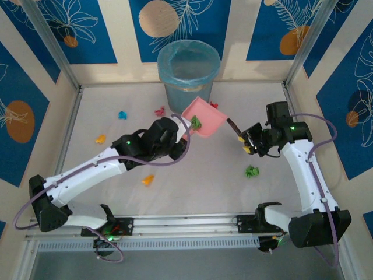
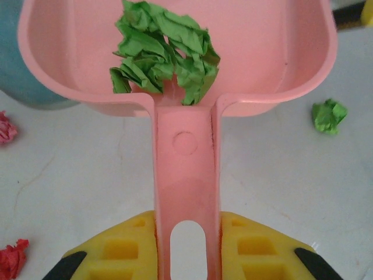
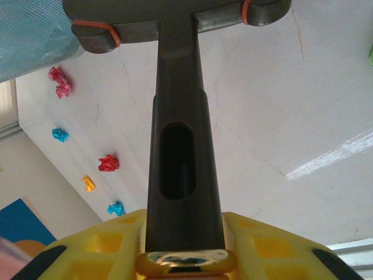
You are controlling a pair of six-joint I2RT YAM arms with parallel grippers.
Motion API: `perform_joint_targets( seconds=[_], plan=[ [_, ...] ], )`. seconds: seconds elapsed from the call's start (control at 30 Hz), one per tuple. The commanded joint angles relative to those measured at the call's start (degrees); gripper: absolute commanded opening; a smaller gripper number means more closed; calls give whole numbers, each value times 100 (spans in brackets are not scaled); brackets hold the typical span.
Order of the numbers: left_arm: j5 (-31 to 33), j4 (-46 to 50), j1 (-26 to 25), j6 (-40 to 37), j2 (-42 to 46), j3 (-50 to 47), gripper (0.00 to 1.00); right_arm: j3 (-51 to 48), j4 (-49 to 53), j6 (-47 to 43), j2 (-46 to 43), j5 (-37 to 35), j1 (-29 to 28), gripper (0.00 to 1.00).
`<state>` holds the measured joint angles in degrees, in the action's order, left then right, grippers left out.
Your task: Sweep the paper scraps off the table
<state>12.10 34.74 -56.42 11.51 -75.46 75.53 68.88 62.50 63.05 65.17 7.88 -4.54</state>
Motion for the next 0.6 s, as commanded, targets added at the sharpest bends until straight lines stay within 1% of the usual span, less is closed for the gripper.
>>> perform_joint_targets(
  seconds=[0.0,0.17,0.3,0.5,0.57],
  plan=[
    [50,370,6,45,-127,580,0,36,-114,-38,-21,72,-30,0],
    [80,763,158,-37,-486,1307,0,22,-44,-133,-132,48,68,0],
    [13,912,421,-19,-789,1795,0,-65,-19,-165,-288,49,156,0],
    [25,942,660,130,-1203,2503,0,-82,147,-363,-386,47,172,0],
    [12,920,765,246,-1428,2822,0,-16,241,-551,-392,66,173,0]
  ],
)
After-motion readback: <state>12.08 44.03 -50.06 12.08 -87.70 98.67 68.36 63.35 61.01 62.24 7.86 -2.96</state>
